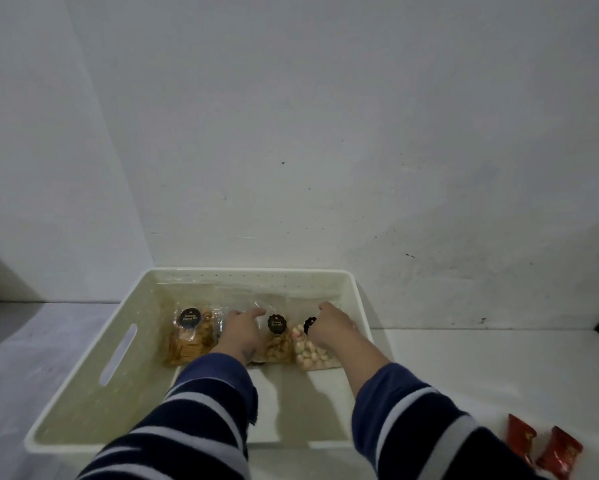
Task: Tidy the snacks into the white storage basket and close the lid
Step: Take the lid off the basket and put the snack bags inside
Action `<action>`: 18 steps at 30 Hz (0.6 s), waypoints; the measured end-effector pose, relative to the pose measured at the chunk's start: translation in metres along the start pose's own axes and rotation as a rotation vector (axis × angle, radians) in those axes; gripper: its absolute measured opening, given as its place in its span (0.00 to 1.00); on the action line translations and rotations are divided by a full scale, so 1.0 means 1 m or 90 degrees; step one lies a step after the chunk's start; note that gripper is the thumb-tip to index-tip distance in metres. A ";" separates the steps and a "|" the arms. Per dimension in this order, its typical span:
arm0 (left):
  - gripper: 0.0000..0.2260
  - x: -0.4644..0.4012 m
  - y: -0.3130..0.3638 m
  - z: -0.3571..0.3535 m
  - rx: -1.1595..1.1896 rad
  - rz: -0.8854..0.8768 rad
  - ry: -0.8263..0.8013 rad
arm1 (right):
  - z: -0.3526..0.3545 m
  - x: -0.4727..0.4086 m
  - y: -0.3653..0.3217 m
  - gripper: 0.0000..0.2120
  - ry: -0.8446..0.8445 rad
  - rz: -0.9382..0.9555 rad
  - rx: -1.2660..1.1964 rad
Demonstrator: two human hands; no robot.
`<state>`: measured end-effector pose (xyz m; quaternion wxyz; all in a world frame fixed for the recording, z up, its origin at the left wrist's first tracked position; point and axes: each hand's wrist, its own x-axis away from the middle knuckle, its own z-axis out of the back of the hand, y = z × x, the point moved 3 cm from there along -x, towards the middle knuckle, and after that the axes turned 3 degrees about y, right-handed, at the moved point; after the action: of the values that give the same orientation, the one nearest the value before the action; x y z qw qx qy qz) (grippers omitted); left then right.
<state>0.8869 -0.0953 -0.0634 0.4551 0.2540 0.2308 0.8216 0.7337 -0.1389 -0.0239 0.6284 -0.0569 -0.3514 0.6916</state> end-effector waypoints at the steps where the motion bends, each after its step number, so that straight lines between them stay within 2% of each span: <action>1: 0.29 0.008 0.004 0.006 -0.011 -0.005 0.003 | 0.006 0.007 -0.003 0.28 -0.010 0.014 -0.003; 6: 0.20 0.051 0.046 0.026 -0.068 -0.081 0.005 | 0.049 0.048 -0.009 0.26 -0.004 0.095 -0.005; 11: 0.15 0.108 0.105 0.016 -0.149 -0.192 -0.024 | 0.097 0.091 0.012 0.22 0.052 0.163 0.039; 15: 0.16 0.165 0.153 -0.014 -0.208 -0.261 -0.039 | 0.123 0.134 0.073 0.21 0.068 0.164 0.076; 18: 0.16 0.215 0.188 -0.048 -0.178 -0.310 -0.027 | 0.137 0.169 0.143 0.21 0.057 0.137 0.108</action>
<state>0.6400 -0.0064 0.0593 0.6748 0.1431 0.1598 0.7061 0.5094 -0.0372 0.0598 0.5679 -0.0721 -0.2553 0.7791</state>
